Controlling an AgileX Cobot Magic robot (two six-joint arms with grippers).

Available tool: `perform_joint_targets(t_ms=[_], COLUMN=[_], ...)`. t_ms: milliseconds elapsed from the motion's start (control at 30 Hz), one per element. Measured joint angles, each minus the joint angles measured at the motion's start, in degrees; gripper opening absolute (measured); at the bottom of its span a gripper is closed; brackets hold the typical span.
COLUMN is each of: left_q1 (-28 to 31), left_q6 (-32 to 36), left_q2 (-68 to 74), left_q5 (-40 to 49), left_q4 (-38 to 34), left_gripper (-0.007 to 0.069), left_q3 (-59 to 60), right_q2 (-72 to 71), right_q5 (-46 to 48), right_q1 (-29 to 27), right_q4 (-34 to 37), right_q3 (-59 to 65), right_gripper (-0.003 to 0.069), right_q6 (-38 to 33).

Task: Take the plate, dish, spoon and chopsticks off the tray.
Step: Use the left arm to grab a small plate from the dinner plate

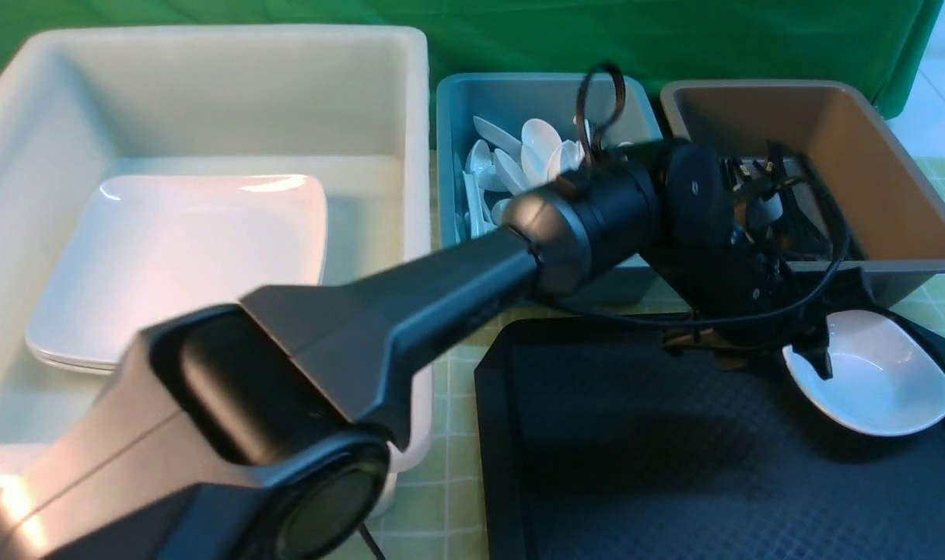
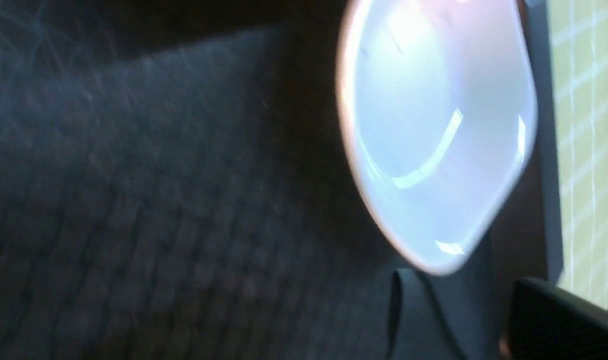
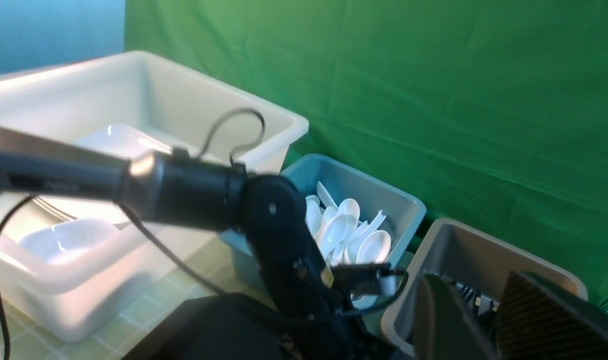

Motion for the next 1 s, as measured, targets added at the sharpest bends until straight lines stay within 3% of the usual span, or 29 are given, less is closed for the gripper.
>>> perform_joint_targets(t_ms=[200, 467, 767, 900, 1000], left_q1=[-0.18, -2.23, -2.79, -2.79, -2.79], left_q6=[-3.34, -6.0, -6.05, -6.05, -5.67], left_q2=[3.58, 5.57, 7.65, 8.18, 8.23], left_q5=[-4.51, -13.81, -16.48, -17.02, -15.28], left_q4=[-0.14, -1.38, -2.83, -3.88, -3.93], left_gripper=[0.0361, 0.0351, 0.0309, 0.0239, 0.0108], left_q3=[-0.06, -0.43, -0.56, -0.63, -0.63], right_q2=[0.0, 0.0, 0.0, 0.0, 0.0], right_q5=[0.42, 0.5, 0.5, 0.5, 0.5], right_q1=[0.0, 0.0, 0.0, 0.0, 0.0], right_q4=[-0.06, -0.06, -0.06, -0.06, -0.06], right_q3=[0.0, -0.02, -0.02, -0.02, -0.02], right_gripper=[0.0186, 0.0189, 0.0195, 0.02, 0.0204], right_q6=[-0.05, -2.42, -2.77, -2.82, -2.82])
